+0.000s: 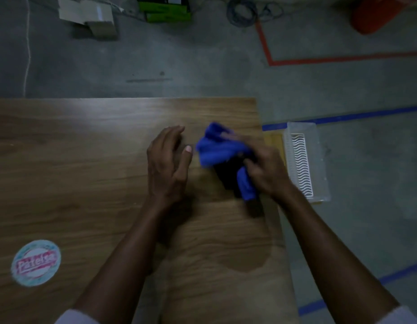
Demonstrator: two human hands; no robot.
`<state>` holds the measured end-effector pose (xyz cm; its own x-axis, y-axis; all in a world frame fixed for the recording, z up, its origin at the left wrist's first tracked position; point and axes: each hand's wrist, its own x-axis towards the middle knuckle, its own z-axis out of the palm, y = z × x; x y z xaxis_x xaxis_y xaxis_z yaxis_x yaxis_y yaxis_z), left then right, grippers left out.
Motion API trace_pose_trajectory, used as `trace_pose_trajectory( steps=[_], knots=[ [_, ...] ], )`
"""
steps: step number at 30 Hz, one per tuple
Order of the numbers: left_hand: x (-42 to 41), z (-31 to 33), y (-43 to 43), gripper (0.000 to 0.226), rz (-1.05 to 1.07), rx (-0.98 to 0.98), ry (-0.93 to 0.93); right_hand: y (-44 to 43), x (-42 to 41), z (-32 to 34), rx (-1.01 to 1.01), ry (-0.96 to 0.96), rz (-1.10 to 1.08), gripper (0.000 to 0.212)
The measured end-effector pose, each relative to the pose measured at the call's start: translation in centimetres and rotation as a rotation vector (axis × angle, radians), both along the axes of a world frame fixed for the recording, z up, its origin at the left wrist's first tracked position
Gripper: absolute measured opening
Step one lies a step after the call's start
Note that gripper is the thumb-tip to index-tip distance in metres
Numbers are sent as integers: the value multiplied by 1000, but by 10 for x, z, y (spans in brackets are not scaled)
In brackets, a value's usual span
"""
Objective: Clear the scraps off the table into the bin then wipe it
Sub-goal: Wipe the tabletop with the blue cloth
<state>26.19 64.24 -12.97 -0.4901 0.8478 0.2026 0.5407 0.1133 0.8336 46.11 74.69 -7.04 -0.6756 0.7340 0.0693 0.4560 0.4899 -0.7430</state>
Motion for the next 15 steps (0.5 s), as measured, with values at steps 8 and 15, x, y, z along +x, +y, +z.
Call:
trace_pose_trajectory(
  steps=[8,15],
  knots=[
    [13,-9,-11,51,11,-44,70,60,-34,-64,238,-344,-71,62],
    [14,-2,-17,49,-9,-44,17,-23,0,-32,-172,32,72,58]
  ],
)
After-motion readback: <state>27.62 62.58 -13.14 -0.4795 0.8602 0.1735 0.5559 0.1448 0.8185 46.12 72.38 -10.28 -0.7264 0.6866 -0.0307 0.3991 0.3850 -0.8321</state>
